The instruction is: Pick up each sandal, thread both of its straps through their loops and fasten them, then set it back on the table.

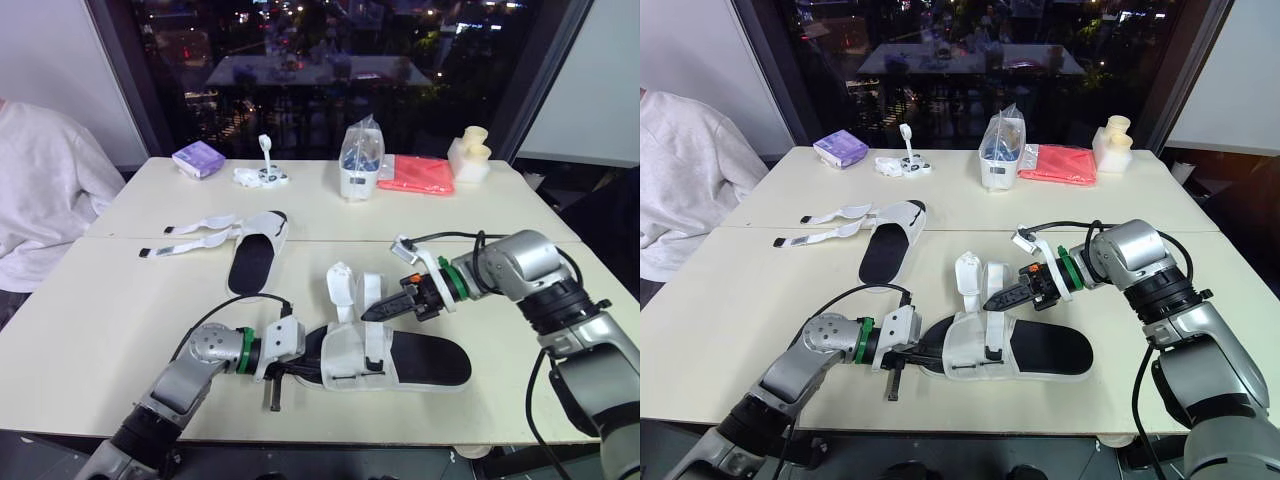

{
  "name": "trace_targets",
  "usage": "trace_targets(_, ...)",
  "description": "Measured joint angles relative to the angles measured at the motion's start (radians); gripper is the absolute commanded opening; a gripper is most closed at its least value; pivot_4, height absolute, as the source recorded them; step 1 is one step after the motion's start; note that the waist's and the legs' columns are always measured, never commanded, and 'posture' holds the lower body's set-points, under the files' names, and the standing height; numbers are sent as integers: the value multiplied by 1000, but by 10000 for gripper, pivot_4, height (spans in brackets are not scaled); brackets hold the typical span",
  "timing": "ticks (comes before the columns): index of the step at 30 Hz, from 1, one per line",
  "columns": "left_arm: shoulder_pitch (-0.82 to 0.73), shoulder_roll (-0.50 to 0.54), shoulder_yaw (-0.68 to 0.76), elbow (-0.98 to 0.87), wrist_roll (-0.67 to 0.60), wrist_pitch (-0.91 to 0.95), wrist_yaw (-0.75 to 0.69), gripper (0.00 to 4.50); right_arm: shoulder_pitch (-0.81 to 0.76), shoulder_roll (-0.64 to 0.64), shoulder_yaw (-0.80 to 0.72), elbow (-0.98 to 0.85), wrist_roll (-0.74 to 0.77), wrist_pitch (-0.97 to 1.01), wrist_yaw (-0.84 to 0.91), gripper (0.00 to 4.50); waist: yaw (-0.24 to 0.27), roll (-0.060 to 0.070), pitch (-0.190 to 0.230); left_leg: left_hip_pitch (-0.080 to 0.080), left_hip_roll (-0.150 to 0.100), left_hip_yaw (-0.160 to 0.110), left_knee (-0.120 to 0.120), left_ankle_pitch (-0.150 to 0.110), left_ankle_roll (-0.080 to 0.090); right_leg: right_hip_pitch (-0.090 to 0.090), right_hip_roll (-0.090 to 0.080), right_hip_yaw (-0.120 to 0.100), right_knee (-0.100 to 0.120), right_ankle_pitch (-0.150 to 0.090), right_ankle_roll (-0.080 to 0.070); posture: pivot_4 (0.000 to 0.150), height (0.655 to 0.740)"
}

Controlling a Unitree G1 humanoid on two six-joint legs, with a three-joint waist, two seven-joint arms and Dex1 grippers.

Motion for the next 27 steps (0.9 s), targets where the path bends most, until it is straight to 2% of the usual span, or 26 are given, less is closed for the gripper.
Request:
trace_targets(17,-1,-7,-2,9,3,-2,6,0,60,7,-31,-153,-8,29,-6,477,-2,0,0,0,0,0,0,0,0,0,0,0,0,0,0,1500,7400)
trace_targets(27,-1,-10,-2,10,6,-2,10,0,164,-14,-21,-303,-79,-114,-48,477,-2,0,0,0,0,0,-1,0,0,0,0,0,0,0,0,1500,7400)
